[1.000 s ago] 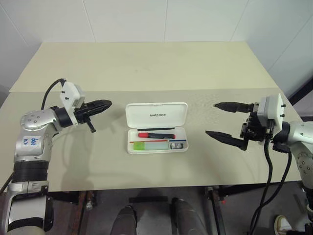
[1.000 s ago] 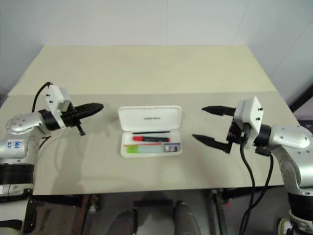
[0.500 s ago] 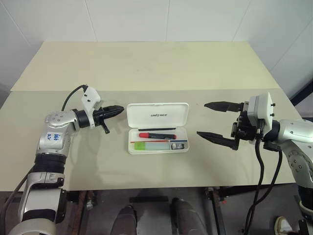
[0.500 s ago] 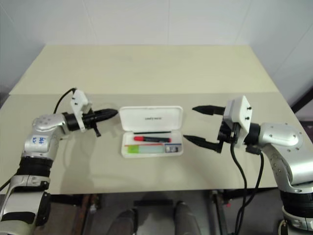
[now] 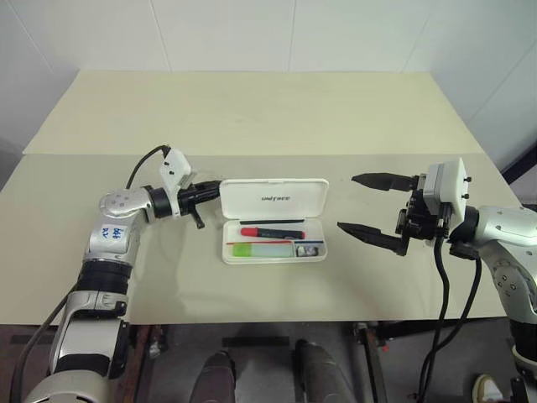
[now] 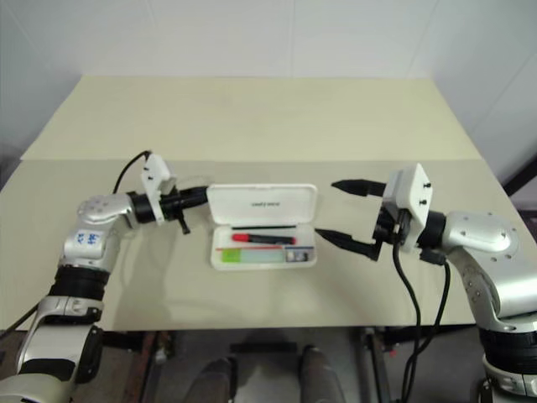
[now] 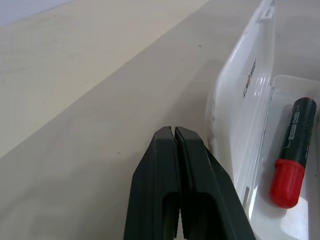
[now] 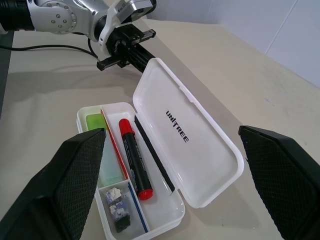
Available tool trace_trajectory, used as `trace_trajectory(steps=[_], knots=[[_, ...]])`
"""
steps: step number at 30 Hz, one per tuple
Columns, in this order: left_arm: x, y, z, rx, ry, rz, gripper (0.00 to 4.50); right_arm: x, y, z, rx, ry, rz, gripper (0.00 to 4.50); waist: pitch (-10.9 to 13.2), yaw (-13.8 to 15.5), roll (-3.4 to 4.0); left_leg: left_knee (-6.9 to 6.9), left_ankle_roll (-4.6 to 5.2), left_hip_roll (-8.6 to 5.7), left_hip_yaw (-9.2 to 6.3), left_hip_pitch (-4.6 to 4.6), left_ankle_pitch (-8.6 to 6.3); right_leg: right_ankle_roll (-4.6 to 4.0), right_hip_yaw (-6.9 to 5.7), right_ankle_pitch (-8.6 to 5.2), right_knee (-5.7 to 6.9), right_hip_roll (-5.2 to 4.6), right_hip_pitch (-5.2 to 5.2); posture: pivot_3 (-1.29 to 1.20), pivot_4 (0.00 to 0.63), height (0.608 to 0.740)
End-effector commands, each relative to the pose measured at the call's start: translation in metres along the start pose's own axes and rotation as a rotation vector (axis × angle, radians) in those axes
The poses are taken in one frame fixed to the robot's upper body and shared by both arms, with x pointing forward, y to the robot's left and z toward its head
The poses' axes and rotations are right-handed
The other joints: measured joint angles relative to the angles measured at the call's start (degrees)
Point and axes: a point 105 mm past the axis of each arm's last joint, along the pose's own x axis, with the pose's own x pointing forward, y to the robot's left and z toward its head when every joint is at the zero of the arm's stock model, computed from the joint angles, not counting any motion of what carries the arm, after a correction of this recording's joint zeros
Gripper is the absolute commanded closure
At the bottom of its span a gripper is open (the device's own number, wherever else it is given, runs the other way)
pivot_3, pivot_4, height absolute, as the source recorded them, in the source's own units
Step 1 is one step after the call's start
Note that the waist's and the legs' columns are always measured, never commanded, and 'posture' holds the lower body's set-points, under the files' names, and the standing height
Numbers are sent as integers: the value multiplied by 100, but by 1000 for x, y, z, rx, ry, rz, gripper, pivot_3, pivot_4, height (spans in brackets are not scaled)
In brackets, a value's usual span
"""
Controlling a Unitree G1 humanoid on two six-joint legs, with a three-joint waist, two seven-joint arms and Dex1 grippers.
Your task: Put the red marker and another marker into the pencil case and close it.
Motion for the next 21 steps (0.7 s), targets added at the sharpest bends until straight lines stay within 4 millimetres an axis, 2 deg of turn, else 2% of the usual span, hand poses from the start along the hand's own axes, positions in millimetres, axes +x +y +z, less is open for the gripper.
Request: trace_trajectory(steps=[1, 14, 18, 21], knots=[[1, -2, 17, 55, -53, -38, 4478, -1, 0, 10, -49, -27, -14, 0, 0, 7, 0, 0, 0, 0, 0, 0, 0, 0, 0, 0, 0, 0, 0, 0, 150, 740], [-11, -35, 22, 136, -68, -286, 4478, 0, 0, 8, -47, -31, -35, 0, 0, 7, 0, -5, 0, 0, 0, -2, 0, -11, 0, -6, -8, 0, 0, 0, 150, 740], [-14, -63, 8, 140, 8, -464, 4478, 1, -1, 8, -48, -35, -43, 0, 0, -3, 0, -5, 0, 0, 0, -2, 0, -18, 0, -9, -8, 0, 0, 0, 150, 740], [-15, -73, 3, 135, 49, -531, 4478, 1, -1, 8, -51, -34, -50, 0, 0, 3, 0, -7, 0, 0, 0, -2, 0, -36, 0, -20, -8, 0, 0, 0, 150, 740]])
